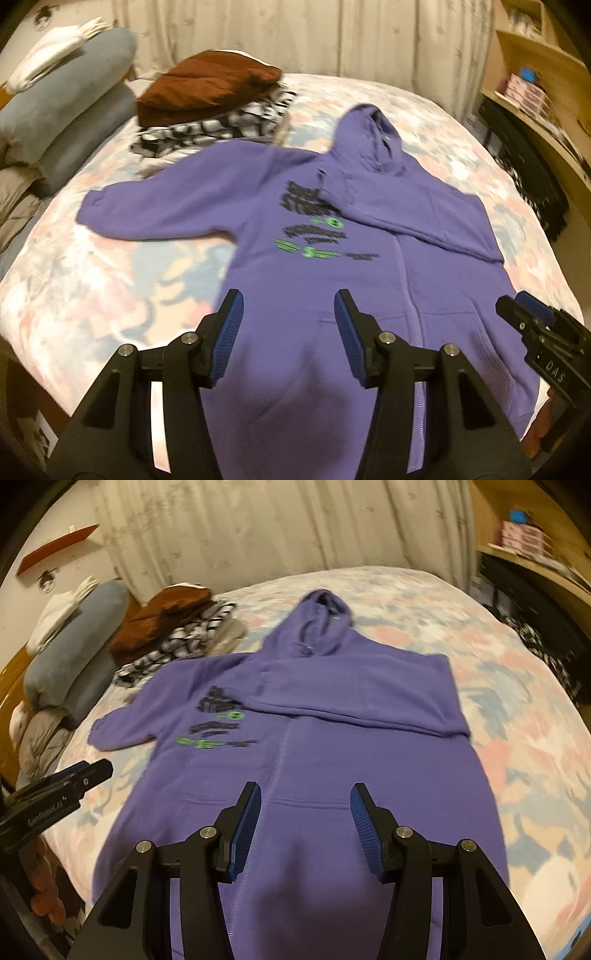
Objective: Fold large clothes
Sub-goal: 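Move the left tool toward the other hoodie sleeve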
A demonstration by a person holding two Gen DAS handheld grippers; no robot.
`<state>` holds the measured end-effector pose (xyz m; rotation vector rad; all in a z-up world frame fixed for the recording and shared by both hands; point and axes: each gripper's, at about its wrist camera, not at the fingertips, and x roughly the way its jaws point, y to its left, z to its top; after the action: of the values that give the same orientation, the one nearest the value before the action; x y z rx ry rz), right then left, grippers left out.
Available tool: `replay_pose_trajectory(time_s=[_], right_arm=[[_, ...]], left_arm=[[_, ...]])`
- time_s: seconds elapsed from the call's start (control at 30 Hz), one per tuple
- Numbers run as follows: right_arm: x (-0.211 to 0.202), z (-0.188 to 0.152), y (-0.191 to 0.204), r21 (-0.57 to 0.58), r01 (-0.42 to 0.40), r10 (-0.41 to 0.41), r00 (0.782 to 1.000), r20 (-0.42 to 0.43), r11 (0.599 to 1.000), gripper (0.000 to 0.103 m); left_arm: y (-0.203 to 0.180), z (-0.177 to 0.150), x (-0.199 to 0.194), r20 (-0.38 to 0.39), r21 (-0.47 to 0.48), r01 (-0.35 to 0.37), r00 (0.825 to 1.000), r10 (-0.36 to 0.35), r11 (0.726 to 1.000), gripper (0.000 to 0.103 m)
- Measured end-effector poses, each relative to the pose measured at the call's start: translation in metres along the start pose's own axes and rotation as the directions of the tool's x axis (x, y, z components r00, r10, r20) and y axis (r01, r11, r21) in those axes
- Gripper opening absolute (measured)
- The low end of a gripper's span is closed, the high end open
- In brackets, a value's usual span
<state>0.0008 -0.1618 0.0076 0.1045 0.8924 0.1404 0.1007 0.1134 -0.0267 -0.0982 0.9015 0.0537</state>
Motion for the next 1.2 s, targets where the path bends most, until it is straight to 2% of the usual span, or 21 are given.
replay_pose_trajectory(time_s=[0.33,0.53,0.63,0.93,1.0,1.13,1.2], right_arm=[[-0.027,0.024,0.105,-0.152,-0.067,0.078,0.995,0.064,0.986,0.052],[-0.011,0.048,0.155,-0.196,-0.073,0.095,0.990,0.106,0.978,0.052],[0.004,0.060,0.179,-0.215,-0.070,0.099,0.987,0.128,0.974,0.052],[0.079,0.092,0.245,-0.288,-0.072,0.111,0.987,0.120,0.955,0.051],[0.103,0.097,0.256,-0.303,-0.075,0.112,0.988,0.106,0.950,0.040],[0.161,0.107,0.280,-0.334,-0.092,0.119,0.991,0.061,0.938,0.034],[0.191,0.110,0.291,-0.342,-0.103,0.122,0.992,0.034,0.934,0.031]], left_arm=[[0.059,0.013,-0.022,0.045,-0.066,-0.001,0.999,0.004,0.998,0.049],[0.096,0.022,-0.012,0.045,-0.093,-0.006,0.999,0.011,0.996,0.050],[0.124,0.027,-0.001,0.038,-0.131,0.013,0.999,-0.008,0.991,0.053],[0.228,0.035,0.062,0.031,-0.244,0.057,0.998,-0.051,0.968,0.054],[0.255,0.036,0.082,0.024,-0.290,0.079,0.997,-0.075,0.954,0.054],[0.308,0.037,0.129,0.006,-0.382,0.117,0.992,-0.124,0.917,0.054],[0.325,0.037,0.147,-0.006,-0.414,0.110,0.992,-0.124,0.904,0.054]])
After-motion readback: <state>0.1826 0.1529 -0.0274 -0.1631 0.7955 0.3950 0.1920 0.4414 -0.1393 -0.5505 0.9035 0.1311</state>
